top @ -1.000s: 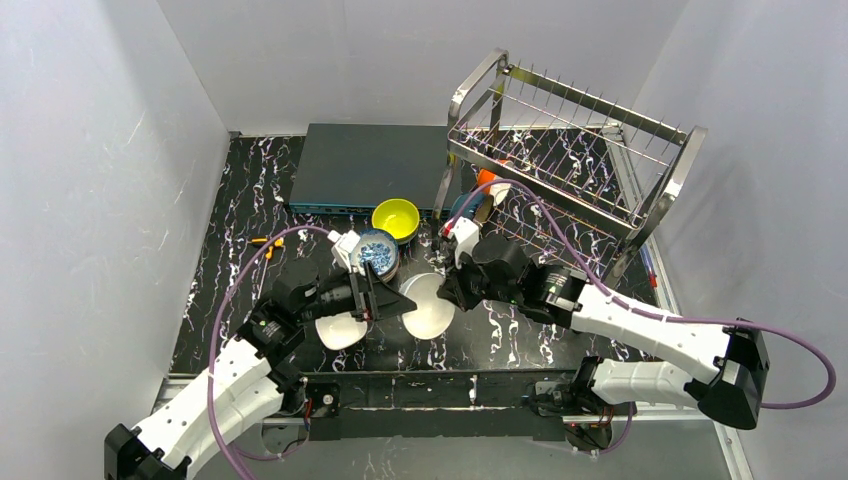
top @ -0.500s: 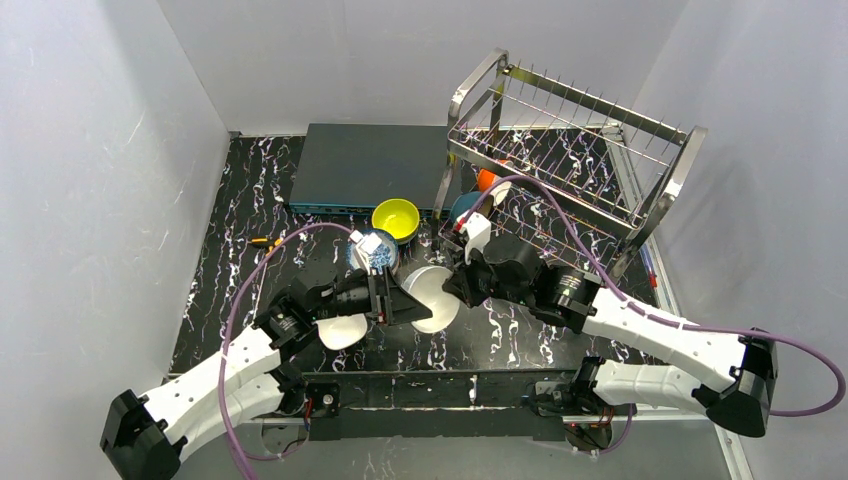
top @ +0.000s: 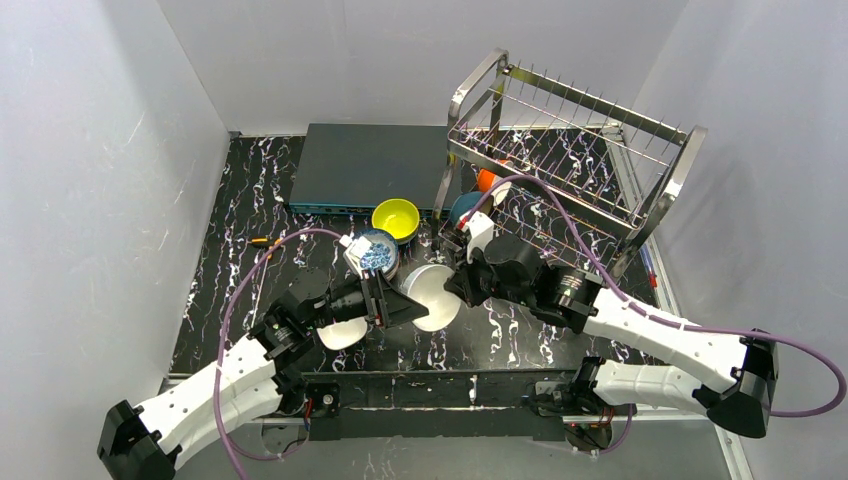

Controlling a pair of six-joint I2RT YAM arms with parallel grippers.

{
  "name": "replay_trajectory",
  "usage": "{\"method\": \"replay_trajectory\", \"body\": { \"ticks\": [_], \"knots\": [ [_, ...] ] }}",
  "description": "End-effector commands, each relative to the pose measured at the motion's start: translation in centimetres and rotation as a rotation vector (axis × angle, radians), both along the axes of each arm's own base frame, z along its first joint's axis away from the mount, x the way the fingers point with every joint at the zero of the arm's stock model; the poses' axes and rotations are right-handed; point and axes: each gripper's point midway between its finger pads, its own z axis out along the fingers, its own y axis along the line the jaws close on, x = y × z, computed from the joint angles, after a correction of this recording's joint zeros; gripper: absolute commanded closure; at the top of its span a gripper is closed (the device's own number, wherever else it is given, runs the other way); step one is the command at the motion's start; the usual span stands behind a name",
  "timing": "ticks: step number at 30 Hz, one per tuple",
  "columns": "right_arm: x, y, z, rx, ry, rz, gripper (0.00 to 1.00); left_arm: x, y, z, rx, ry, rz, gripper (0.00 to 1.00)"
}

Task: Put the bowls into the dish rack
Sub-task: Pick up the bowl from the center of the board.

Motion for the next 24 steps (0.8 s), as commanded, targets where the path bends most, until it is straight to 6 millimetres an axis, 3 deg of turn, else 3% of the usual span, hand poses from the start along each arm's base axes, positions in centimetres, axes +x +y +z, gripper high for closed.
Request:
{"method": "replay_trajectory", "body": {
  "ticks": [1,10,16,24],
  "knots": [
    [1.0,0.9,4.0,0.120,-0.035,-0.039,0.99,0.8,0.4,0.1,-0.022,-0.020,0.063,0.10],
    [1.7,1.0,3.6,0.177,0.037,-0.004,0.99,0.3,0.2,0.5,-0.024,-0.027,0.028,0.15],
    [1.1,1.3,3.5,0.233,0.099,0.064,0.99,0.3,0.2,1.0,-0.035,-0.046,0.021,0.20],
    [0.8,1.5,3.4,0.229,0.121,0.086,0.99,1.2,0.1,1.2,-0.026,-0.049,0.059,0.14]
  ]
}}
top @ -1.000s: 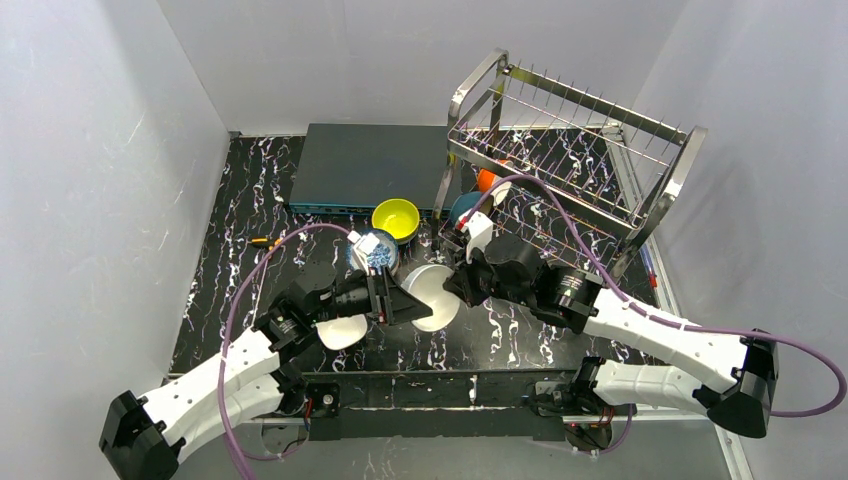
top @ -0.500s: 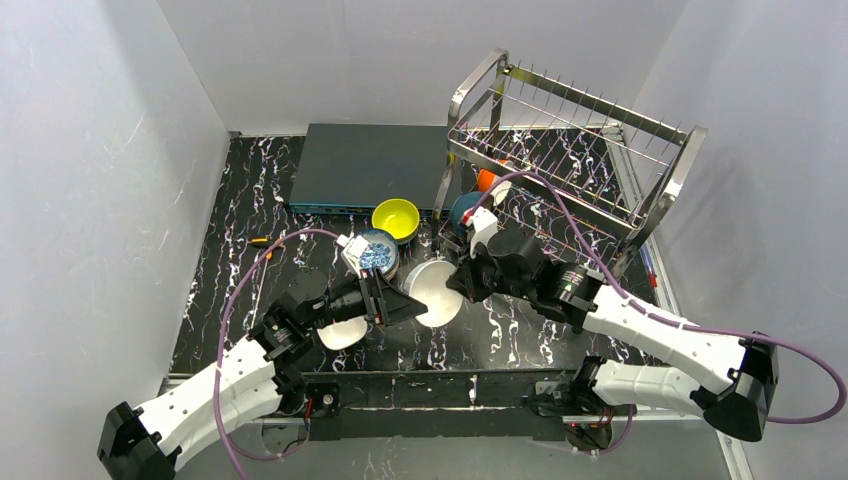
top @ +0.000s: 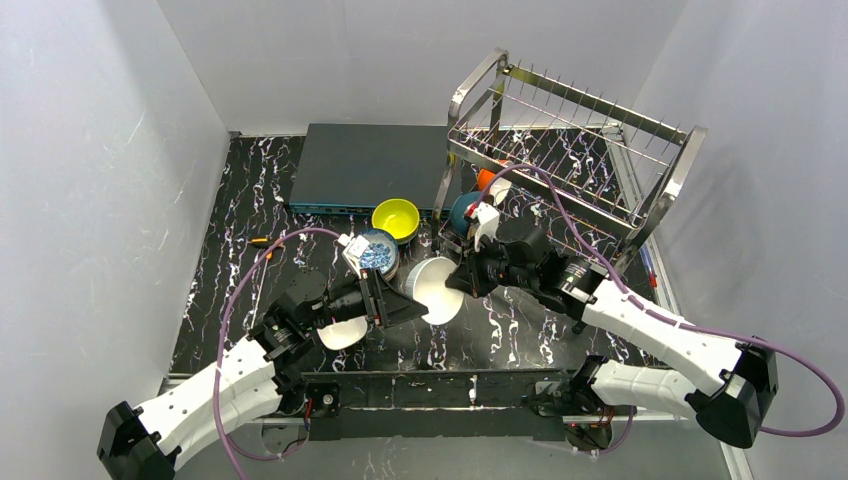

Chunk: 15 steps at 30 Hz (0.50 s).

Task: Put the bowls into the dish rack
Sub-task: Pick up the bowl from the center of the board.

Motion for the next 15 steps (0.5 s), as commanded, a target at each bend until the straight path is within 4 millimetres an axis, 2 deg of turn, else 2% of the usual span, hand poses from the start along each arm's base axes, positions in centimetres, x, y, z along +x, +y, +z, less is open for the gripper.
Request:
{"method": "replay_trajectory", "body": {
  "ticks": [1,10,15],
  "knots": [
    [0.0,1.9,3.7,0.152,-0.010,0.034,0.99,1.0,-0.1,0.5,0.008,-0.013,0.039,0.13],
    [-0.3,2.1,2.5,0.125,0.017,0.059,0.99,1.6,-0.7,1.1,0.019,-0.024,0.033,0.13],
    [-0.4,2.3,2.6,0.129,0.025,0.066,0.99,1.8,-0.6,1.2,0.022,-0.037,0.047,0.14]
  ]
}}
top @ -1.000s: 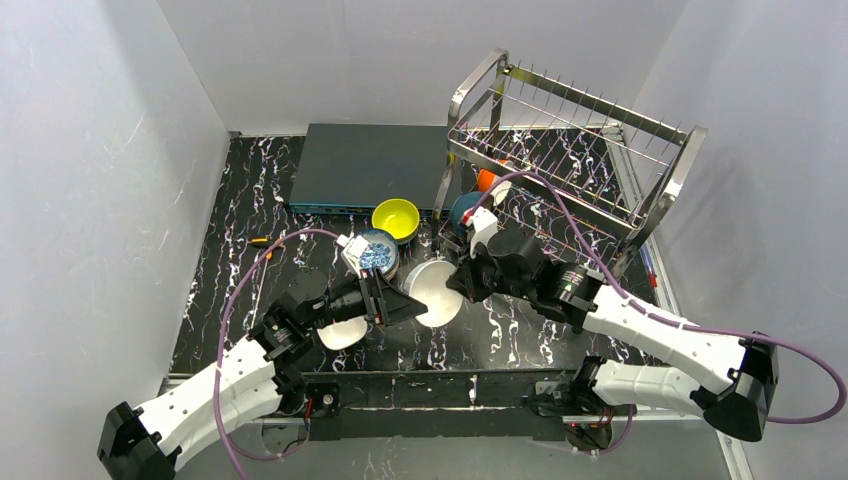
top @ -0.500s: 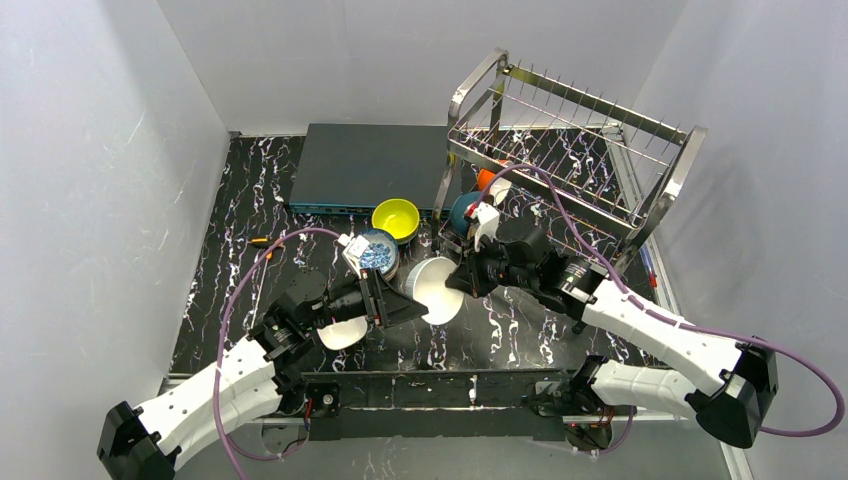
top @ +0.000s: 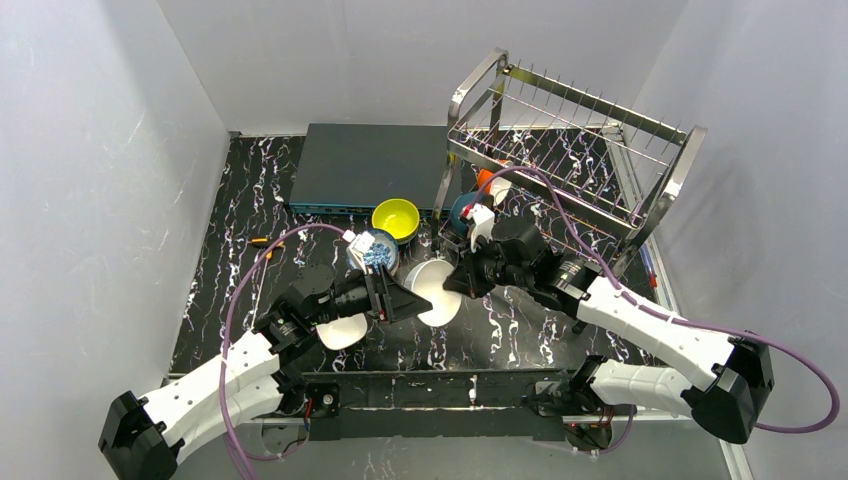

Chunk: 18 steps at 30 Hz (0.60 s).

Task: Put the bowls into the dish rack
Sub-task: Pick up the bowl from the center of the board.

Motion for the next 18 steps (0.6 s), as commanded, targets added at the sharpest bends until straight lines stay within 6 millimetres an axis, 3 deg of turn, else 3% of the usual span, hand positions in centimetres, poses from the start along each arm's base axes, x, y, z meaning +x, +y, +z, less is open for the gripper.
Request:
{"method": "replay_trajectory", "body": {
  "ticks": [1,8,14,17,18],
  "knots": [
    [-0.2,1.8,3.4,0.136,-0.009,0.038,0.99,0.9,0.0,1.6,-0.009,-0.057,0.033,0.16],
    [-0.1,1.7,2.8,0.103,-0.006,0.041,0.99,0.9,-0.3,1.2,0.003,-0.048,0.017,0.40],
    [0.0,1.4,2.3,0.089,-0.004,0.031,0.99,0.8,-0.4,1.2,0.003,-0.047,0.009,0.76],
    [0.1,1.4,2.0,0.079,-0.003,0.031,0.98,1.0,-0.2,1.1,0.004,-0.042,0.029,1.00],
    [0.0,1.4,1.9,0.075,-0.001,0.033,0.92,1.1,-0.2,1.0,0.004,-0.039,0.034,1.00]
  ]
}}
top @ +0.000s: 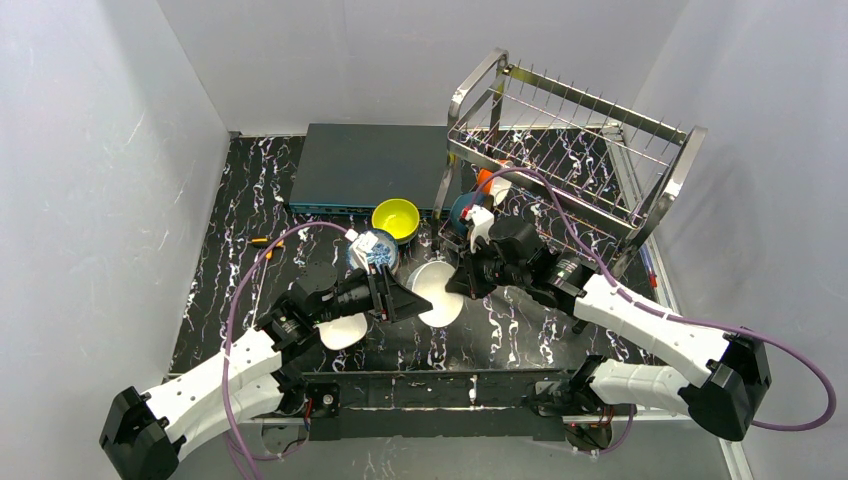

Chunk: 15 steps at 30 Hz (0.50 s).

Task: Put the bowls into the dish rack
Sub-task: Pick up the bowl from the center of the board.

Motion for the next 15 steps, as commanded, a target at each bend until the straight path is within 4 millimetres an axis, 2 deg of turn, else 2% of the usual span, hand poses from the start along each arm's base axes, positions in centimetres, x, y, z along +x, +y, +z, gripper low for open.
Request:
{"method": "replay_trajectory", "body": {
  "ticks": [1,2,5,6,12,15],
  "knots": [
    [0.1,1.8,3.2,0.114,-0.040,0.044,0.87,0.7,0.0,1.8,-0.039,-0.016,0.037,1.00],
    [0.1,1.7,3.2,0.112,-0.040,0.043,0.81,0.7,0.0,1.8,-0.040,-0.017,0.038,1.00],
    [0.2,1.6,3.4,0.113,-0.045,0.036,0.53,0.7,0.1,2.0,-0.043,-0.025,0.043,1.00],
    [0.1,1.7,3.5,0.115,-0.046,0.036,0.48,0.7,0.1,2.0,-0.041,-0.026,0.043,1.00],
    [-0.1,1.1,3.0,0.108,-0.039,0.023,0.34,1.0,0.2,1.2,-0.027,-0.018,0.058,1.00],
    [0.0,0.7,3.3,0.099,-0.054,0.012,0.27,1.0,0.1,1.0,-0.020,-0.013,0.057,1.00]
  ]
}}
